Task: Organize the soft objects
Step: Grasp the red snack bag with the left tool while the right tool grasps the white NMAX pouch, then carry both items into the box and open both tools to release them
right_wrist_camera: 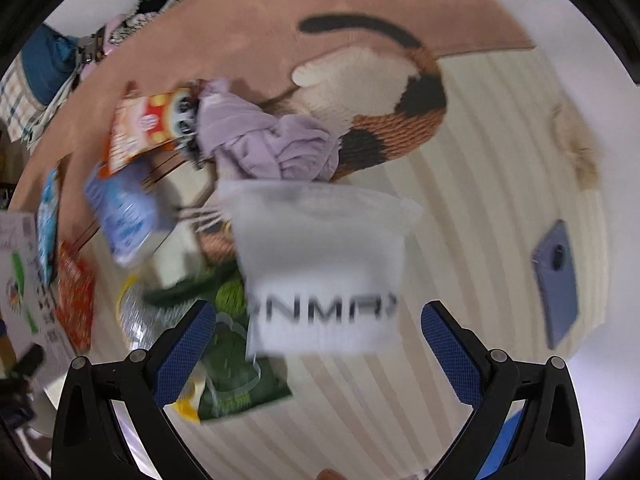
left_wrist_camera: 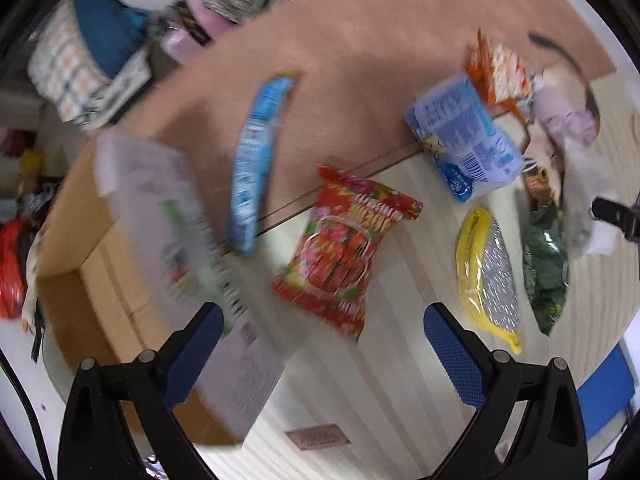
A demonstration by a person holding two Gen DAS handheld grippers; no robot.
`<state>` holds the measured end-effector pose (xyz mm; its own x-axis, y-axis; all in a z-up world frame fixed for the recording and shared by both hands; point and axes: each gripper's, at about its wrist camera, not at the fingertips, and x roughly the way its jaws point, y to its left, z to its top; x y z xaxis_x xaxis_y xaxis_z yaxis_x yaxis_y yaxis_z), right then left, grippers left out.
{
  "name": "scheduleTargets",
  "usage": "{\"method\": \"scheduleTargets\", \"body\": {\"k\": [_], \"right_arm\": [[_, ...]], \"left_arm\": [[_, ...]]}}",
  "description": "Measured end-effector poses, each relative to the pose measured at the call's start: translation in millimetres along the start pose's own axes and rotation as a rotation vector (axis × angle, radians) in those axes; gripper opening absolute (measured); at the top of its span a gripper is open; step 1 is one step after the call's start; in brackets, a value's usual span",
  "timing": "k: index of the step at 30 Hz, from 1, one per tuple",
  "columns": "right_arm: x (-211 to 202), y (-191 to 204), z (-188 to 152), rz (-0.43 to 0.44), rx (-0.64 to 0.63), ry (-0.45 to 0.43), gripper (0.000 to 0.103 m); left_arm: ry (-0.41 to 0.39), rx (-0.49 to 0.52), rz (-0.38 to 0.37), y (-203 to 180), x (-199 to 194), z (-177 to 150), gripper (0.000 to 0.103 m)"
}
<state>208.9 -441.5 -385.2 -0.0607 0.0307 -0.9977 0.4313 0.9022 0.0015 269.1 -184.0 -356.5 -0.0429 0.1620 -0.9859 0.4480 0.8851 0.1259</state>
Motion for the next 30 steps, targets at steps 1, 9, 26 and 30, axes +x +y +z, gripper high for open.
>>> {"method": "scheduleTargets", "body": {"k": [1, 9, 26, 30], "right_arm": [[8, -2, 6, 0.006, 0.006, 0.015, 0.103], [60, -17, 34, 0.088, 0.011, 0.128, 0.103], [51, -37, 22, 0.104, -0.008, 0.045, 0.073], [1, 9, -5, 0.178, -0.118, -0.043, 0.073]], "left_arm": [[0.012, 0.013, 0.006, -2, 8, 8, 0.102], [0.156, 0.089, -0.032, -10, 75, 51, 0.092], [0.046, -0.156, -0.206, 30, 33, 21, 0.044], [-0.06, -0.246, -0.266, 62, -23, -9, 0.044]]}}
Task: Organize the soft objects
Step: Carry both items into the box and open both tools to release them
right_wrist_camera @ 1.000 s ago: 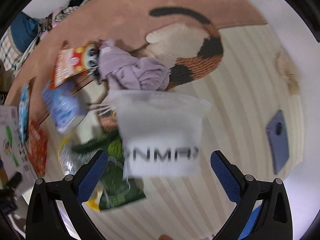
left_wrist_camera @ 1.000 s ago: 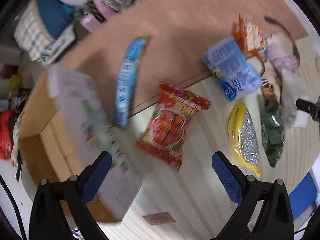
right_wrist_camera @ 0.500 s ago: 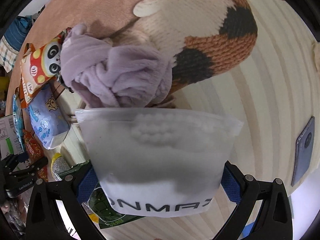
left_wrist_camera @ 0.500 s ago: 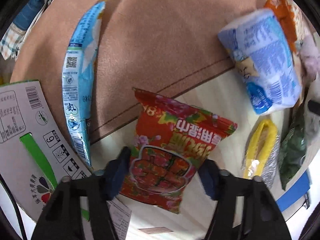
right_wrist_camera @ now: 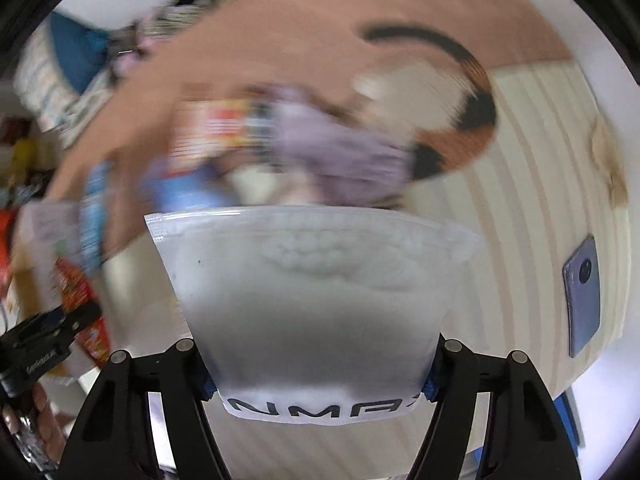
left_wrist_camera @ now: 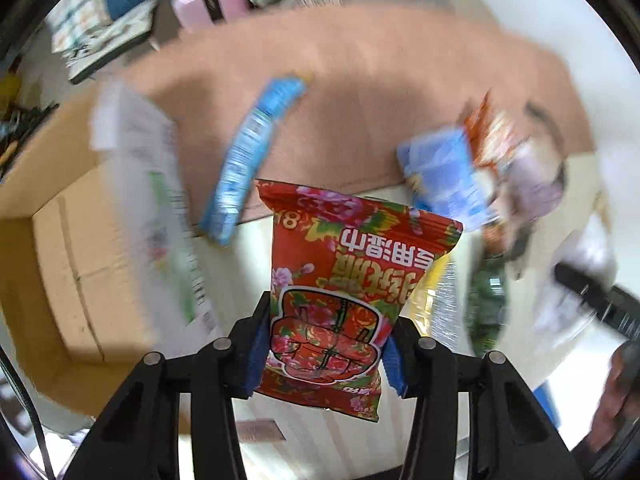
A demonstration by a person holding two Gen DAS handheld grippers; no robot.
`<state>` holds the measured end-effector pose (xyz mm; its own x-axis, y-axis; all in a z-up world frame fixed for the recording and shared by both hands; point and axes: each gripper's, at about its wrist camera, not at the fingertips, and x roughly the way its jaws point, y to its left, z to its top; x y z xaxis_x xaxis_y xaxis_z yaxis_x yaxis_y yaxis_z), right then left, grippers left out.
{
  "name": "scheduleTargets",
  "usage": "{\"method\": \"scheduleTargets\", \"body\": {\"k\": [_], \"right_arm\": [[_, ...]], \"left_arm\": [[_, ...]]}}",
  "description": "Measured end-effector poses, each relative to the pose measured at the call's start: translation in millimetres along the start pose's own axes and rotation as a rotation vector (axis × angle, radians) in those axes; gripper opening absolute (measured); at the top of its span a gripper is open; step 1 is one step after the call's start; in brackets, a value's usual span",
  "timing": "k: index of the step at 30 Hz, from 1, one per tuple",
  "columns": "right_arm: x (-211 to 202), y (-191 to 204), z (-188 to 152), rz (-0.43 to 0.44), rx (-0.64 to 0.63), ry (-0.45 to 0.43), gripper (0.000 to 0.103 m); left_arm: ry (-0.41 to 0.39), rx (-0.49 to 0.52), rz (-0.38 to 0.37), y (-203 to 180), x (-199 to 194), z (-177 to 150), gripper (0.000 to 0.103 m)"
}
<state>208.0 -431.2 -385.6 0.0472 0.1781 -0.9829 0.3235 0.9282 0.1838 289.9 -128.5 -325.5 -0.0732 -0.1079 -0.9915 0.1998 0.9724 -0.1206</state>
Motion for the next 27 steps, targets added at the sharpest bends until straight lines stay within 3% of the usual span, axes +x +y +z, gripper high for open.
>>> {"method": "scheduleTargets", "body": {"k": [5, 8, 12, 15, 18, 23, 27], "right_arm": [[-45, 118, -22, 0.125, -0.165, -0.059, 0.073], [-55, 206, -30, 0.188, -0.264, -0.06, 0.073], [-35, 304, -29, 0.197, -0.318, -0.039, 0.073], [-3, 370, -17, 0.162, -0.339, -0.001, 0.073], [32, 416, -9, 0.098, -0.34, 0.043, 0.073], [96, 457, 11, 0.038, -0.325, 0.098, 0.073], [128, 467, 20, 0.004, -0.327, 0.113, 0.074]], "left_arm": [[-0.122, -0.132, -0.027, 72, -70, -43, 0.044], [-0.135, -0.219, -0.045, 133, -98, -55, 0.045], [-0.114, -0.317, -0.039, 209, -97, -52, 0.045], [-0.064, -0.375, -0.062, 260, -75, -42, 0.045], [0.001, -0.393, -0.093, 287, -45, -26, 0.045], [0.103, -0.387, -0.147, 312, 12, 4, 0.045], [0.142, -0.379, -0.163, 315, 34, 15, 0.045]]}}
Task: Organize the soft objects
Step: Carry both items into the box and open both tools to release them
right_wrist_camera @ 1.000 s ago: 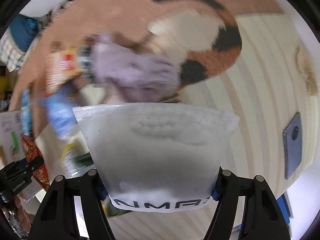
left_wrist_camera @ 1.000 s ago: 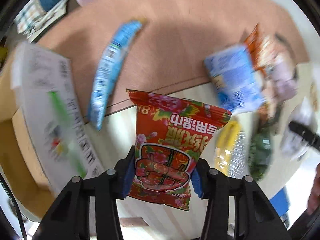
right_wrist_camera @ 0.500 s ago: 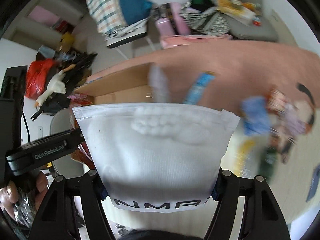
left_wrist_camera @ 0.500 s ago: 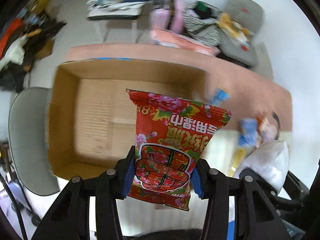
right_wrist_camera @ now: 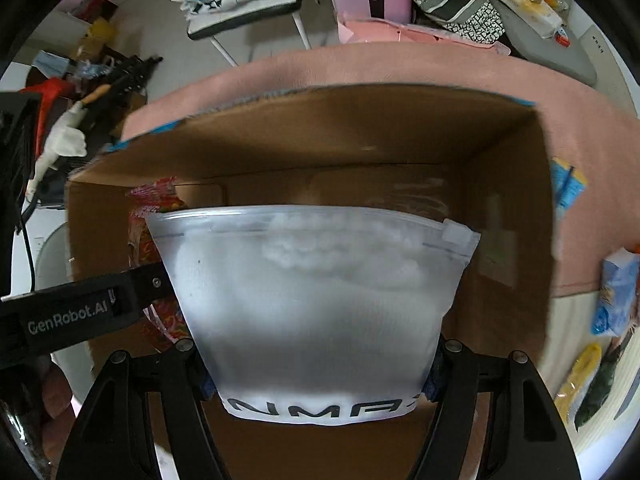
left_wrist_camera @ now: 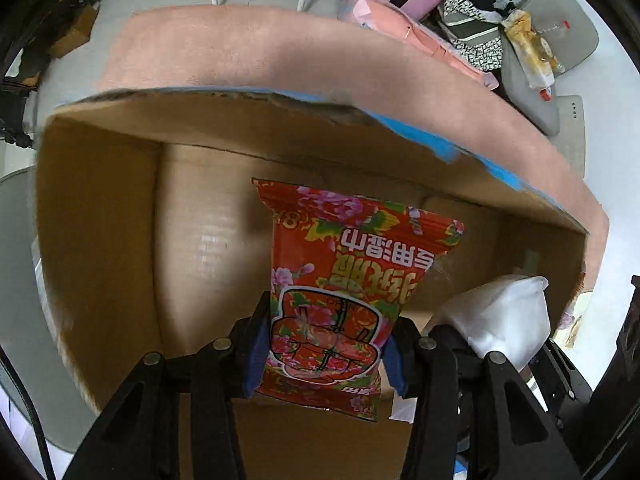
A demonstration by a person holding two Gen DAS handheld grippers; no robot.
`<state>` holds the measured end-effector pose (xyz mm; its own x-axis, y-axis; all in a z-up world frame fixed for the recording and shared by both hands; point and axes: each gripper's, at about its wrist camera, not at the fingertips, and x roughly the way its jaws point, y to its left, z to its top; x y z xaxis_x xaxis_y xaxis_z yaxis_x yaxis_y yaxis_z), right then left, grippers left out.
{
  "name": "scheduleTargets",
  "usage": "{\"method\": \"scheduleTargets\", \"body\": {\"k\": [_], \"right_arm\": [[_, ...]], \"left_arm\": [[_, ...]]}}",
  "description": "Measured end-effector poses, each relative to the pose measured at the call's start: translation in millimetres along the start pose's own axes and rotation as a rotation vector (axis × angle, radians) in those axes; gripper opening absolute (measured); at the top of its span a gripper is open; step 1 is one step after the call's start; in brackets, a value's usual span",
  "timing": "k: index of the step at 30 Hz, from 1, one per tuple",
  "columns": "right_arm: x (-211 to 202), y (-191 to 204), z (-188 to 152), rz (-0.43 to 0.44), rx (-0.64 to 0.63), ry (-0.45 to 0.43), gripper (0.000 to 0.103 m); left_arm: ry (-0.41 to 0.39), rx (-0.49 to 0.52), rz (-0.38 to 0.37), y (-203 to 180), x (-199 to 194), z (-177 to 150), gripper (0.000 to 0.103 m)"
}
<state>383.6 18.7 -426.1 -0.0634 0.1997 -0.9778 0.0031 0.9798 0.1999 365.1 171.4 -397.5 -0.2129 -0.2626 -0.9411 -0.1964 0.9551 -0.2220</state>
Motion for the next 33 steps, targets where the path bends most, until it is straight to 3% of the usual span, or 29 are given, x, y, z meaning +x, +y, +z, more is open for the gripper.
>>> {"method": "scheduleTargets", "body": {"k": [5, 8, 10, 13, 22, 29, 33], "right_arm": [[18, 3, 9, -0.033, -0.016, 0.023, 0.078], [17, 5, 10, -0.039, -0.011, 0.024, 0.092], [14, 4, 9, -0.031, -0.012, 0.018, 0.1], [5, 4, 6, -0.052, -0.026, 0.005, 0.103], [-38, 8, -38, -0.101, -0.061, -0.074, 0.103], [-69, 4, -85, -0.074, -0.055, -0.131, 0.103], [-90, -2, -106, -0.008, -0.042, -0.161, 0.103]], "left_arm": [[0.03, 0.012, 0.008, -1, 11, 11, 0.046], [0.036, 0.02, -0.011, 0, 8, 12, 0.066], [-0.008, 0.042, 0.037, 1, -2, 9, 0.087], [-0.072, 0.089, 0.112, -3, -20, 0, 0.098], [-0.192, 0.109, 0.128, 5, -62, -54, 0.102], [-0.294, 0.092, 0.143, 10, -82, -102, 0.102], [-0.331, 0.082, 0.162, -3, -91, -123, 0.102]]}}
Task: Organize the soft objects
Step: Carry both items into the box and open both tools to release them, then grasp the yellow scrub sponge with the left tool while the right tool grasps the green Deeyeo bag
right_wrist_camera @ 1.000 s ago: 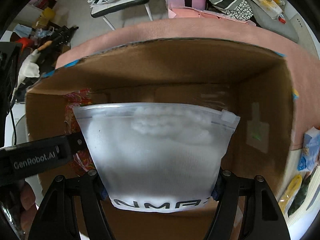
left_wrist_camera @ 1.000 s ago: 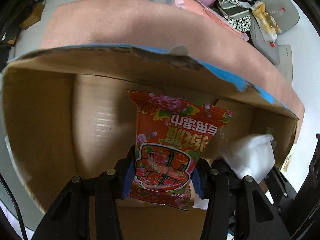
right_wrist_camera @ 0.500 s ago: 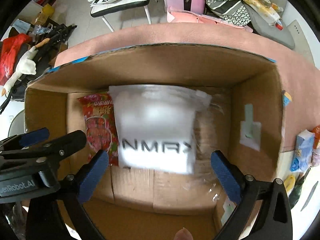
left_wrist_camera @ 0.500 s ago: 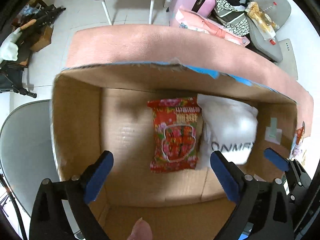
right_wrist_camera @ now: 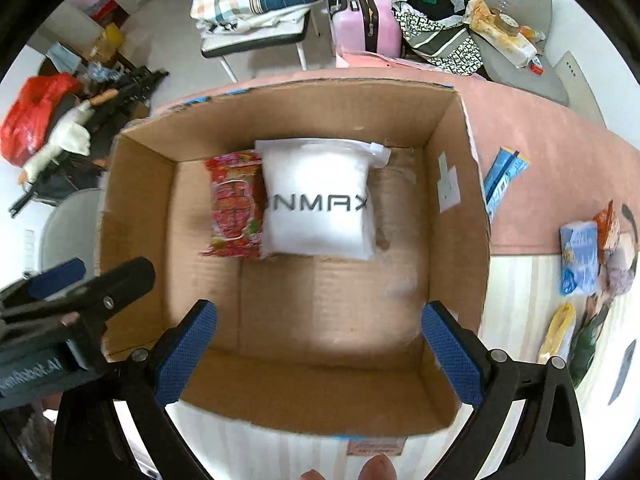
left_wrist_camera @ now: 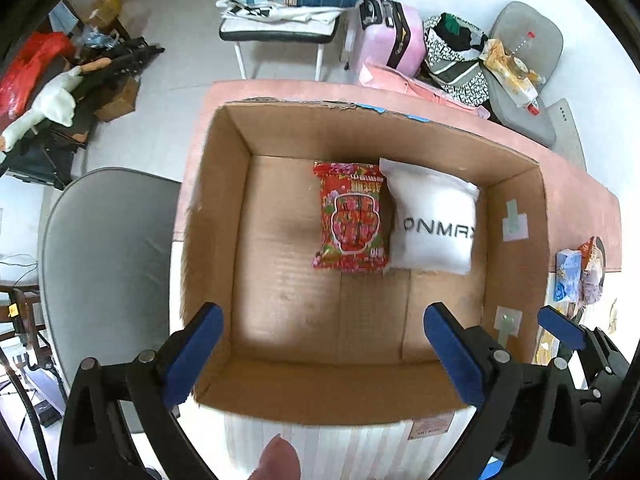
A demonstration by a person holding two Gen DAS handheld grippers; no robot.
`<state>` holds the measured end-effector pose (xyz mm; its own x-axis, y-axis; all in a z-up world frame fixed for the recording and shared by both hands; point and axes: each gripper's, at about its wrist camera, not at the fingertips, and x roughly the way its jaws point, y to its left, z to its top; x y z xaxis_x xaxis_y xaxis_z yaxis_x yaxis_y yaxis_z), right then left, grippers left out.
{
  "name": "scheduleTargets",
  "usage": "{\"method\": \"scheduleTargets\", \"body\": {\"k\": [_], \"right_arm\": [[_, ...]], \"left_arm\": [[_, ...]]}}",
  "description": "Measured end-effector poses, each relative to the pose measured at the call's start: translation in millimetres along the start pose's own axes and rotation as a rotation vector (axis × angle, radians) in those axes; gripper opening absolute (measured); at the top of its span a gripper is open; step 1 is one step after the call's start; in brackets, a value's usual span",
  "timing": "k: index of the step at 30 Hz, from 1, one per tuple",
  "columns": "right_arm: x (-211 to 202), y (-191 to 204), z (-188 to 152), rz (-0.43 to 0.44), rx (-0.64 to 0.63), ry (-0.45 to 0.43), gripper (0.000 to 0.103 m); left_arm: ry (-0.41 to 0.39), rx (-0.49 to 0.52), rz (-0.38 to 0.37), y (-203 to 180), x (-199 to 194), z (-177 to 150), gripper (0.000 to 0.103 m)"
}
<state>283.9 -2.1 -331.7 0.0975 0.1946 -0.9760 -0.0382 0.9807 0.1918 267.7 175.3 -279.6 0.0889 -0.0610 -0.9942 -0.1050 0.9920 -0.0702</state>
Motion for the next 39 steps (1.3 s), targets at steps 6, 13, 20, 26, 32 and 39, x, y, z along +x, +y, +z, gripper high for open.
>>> {"method": "scheduleTargets", "body": {"k": [6, 13, 20, 26, 32, 39], "right_arm": [[-47, -33, -21, 0.106, 0.026, -0.059, 0.103], [-109, -175, -62, 0.021, 0.191, -0.122, 0.103], [-78, -353, -112, -0.13, 0.378, -0.022, 0.103], [3, -429, -120, -0.024, 0.411, 0.149, 0.087], [47, -438, -118, 0.03, 0.366, 0.218, 0.08], [34, -450, -122, -0.11, 0.35, 0.211, 0.051]], "left_arm": [[-0.1, 0.037, 0.046, -39, -49, -14, 0.102], [-0.169, 0.205, 0.02, -151, -81, -30, 0.102], [0.064, 0.333, -0.107, -289, 9, -44, 0.099], [0.233, 0.392, -0.079, -357, 91, -65, 0.095], [0.31, 0.37, -0.069, -380, 128, -77, 0.095], [0.373, 0.348, -0.074, -404, 154, -80, 0.095]]}}
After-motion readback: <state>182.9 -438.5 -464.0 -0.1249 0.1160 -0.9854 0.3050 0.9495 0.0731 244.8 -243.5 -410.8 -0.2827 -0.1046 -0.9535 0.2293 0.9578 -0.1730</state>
